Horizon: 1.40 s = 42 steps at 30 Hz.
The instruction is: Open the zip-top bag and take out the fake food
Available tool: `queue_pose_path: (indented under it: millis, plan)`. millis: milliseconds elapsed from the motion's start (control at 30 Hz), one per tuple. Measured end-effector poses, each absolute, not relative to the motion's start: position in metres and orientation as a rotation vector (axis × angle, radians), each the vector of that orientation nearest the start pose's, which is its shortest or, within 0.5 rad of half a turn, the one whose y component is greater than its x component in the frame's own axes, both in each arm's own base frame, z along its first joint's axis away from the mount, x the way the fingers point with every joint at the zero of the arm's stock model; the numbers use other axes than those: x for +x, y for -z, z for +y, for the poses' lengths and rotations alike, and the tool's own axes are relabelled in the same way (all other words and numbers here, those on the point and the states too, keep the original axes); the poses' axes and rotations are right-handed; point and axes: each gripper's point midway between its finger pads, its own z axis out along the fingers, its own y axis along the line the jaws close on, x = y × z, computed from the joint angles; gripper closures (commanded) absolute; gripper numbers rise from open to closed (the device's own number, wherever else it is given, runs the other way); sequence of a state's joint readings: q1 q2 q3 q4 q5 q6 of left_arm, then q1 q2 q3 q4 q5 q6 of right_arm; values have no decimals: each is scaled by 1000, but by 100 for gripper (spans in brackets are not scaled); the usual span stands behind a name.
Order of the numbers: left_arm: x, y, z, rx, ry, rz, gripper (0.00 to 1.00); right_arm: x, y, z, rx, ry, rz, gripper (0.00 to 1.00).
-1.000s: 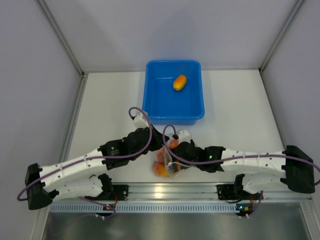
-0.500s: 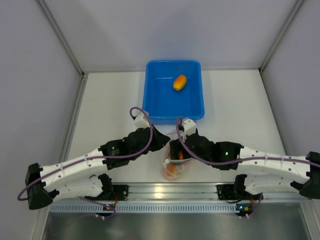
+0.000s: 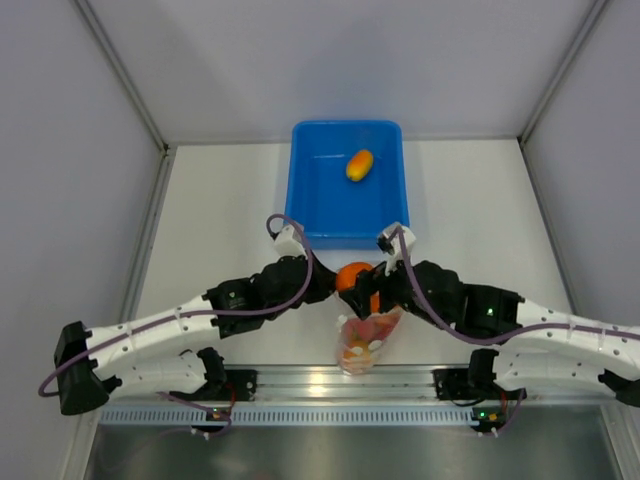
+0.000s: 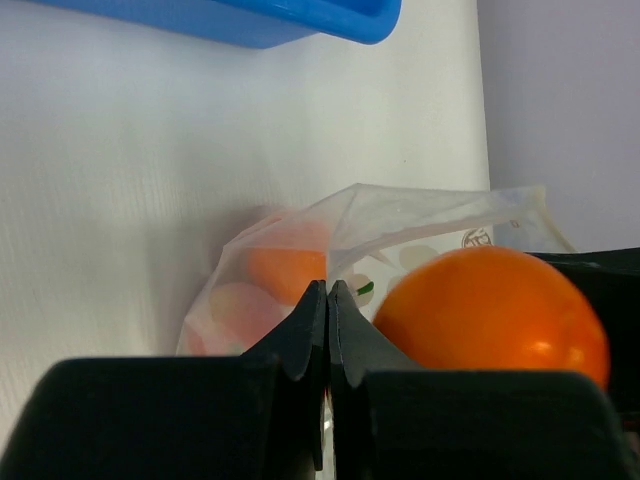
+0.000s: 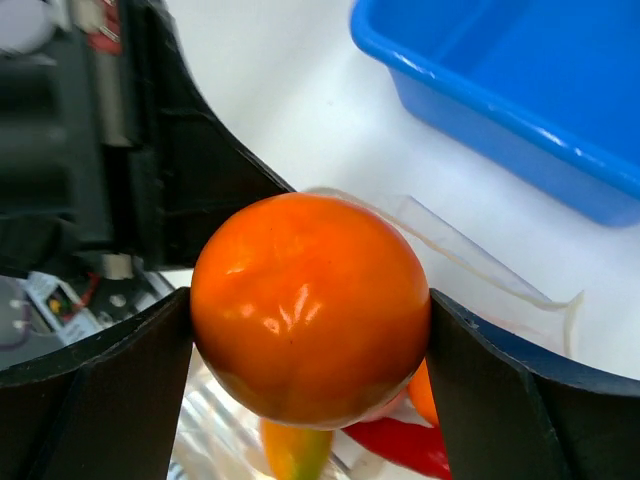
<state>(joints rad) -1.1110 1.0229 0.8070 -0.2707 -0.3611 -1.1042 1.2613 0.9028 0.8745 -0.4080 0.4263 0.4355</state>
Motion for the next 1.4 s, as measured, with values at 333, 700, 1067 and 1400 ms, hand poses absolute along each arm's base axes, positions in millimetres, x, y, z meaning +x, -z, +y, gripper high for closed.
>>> queue_pose_path:
  millis: [333,700,1067,1400]
  plan:
    - [178,-210,-301,-236,997,2173,100,154,-331,260,-388,-846,1647,52]
    - [176,-218,-292,-262,1019,2135,100,297,-320,209,-152,-380,1747,47]
    - [177,-229,-283,-246,1014,2086,100,400,-185,201,-202,-161,2099,37]
    - [177,-222,-292,-152,969,2116,100,407,-153,216,-254,-192,2180,1]
